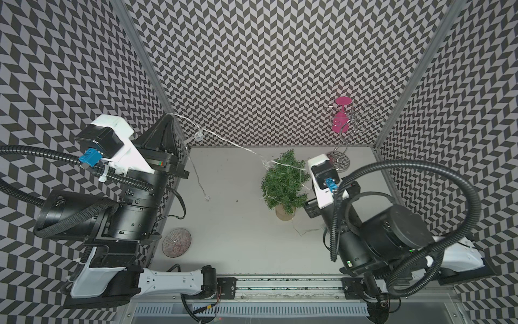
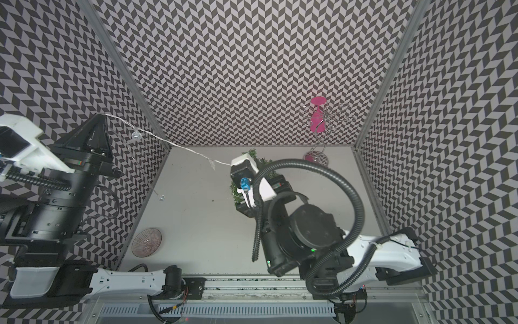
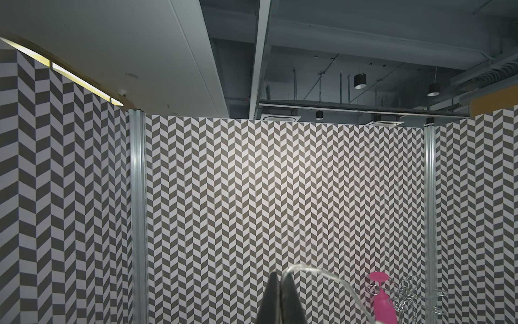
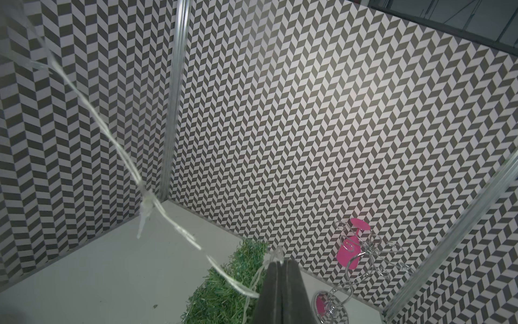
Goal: Wrap string light around the christmas tree
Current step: Wrap the light string around the Christmas tree.
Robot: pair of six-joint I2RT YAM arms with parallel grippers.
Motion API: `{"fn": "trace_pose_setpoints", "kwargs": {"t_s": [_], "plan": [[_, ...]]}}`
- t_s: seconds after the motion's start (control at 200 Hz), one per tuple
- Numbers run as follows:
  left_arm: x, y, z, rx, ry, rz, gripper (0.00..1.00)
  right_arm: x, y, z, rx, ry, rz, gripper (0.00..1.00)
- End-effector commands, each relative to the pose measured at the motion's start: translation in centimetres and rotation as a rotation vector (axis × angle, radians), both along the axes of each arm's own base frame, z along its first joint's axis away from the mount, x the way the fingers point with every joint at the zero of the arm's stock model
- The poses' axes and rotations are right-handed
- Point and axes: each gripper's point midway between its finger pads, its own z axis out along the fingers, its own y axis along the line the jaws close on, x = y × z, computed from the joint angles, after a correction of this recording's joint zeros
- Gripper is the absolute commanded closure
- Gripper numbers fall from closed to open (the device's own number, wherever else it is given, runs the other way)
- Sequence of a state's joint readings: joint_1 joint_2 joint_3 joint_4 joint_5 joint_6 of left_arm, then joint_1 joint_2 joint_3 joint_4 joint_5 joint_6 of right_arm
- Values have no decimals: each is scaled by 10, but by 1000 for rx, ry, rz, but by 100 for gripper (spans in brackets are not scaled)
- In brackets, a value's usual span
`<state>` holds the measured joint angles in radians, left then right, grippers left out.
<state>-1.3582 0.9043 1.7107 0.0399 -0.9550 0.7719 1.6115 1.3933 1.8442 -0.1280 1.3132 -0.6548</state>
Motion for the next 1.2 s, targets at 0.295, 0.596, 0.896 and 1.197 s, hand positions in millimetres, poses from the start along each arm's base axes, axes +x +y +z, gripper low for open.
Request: {"fn": "trace_pose_setpoints", "kwargs": {"t_s": [0.295, 0.596, 0.896, 1.197], "plan": [[6, -34, -23, 51, 45, -20, 100, 64, 63, -41, 33, 200, 223, 93], [8, -41, -24, 44, 22, -9, 100, 81, 119, -55, 5, 238, 387, 92], [9, -37, -36, 20, 43, -27, 100, 63, 151, -42, 77, 281, 571, 93], [6, -35, -54, 3, 52, -66, 100, 44, 53, -3, 218, 124, 319, 97]]}}
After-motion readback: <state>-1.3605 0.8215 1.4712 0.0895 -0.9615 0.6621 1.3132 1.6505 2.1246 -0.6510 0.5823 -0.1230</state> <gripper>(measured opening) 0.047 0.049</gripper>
